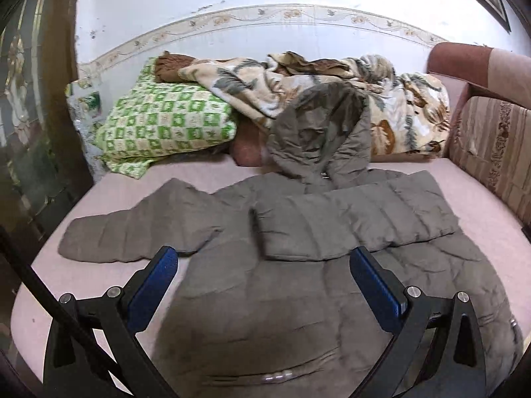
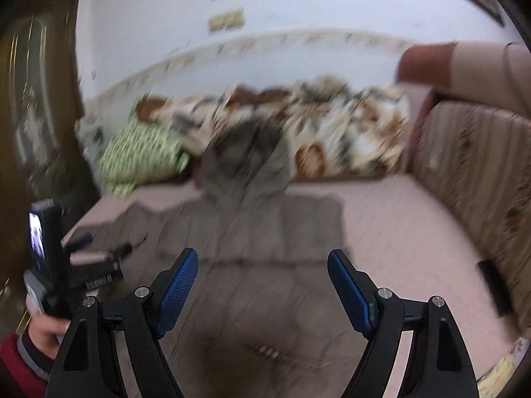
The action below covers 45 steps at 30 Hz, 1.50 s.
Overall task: Fold large clothes
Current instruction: 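Release the sleeve and move the left tool to the other sleeve cuff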
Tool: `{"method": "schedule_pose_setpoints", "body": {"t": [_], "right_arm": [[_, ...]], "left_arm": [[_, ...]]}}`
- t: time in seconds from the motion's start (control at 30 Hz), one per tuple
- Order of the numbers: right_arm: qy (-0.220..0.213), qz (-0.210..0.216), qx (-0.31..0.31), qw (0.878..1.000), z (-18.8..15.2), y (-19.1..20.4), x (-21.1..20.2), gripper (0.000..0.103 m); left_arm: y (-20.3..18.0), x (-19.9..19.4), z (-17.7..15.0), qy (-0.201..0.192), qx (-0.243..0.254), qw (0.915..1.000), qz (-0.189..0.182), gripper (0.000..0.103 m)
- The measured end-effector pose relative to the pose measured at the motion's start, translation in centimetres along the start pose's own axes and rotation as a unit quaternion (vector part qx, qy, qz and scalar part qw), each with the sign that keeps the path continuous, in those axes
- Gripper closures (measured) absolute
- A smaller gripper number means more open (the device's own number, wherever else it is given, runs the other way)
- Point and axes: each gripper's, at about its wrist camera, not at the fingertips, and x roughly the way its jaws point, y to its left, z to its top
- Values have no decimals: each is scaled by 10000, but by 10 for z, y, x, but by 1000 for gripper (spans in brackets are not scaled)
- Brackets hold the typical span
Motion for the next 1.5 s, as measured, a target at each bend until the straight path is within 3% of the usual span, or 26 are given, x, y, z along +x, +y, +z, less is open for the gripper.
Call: {"method": "schedule_pose_setpoints", "body": {"t": [0.2,0.47,0.57,0.7,1.03,1.27,1.5], "right_arm": [[177,191,123,9996,-14,5,30,18],[273,327,-537,9976,7,36,79,18],[604,330,-751,9948,-3,44,118,18],[1127,438,-394,9919,-23,35,151,18],[514,338,-138,9980,4,16,126,18],[739,593,296,9951,1,2,132,18],[653,556,189,9961,2,6,128,18]], "left_arm": [[35,9,-4,152,-219,9994,210,0],[68,22,-6,405,-657,9967,240,0],[71,25,-6,429,-642,9965,330,0],[77,32,-7,518,-668,9957,374,0],[110,45,-9,719,-995,9906,595,0],[144,45,-7,693,-1482,9838,731,0],[188,65,-14,1140,-1967,9705,802,0]]}}
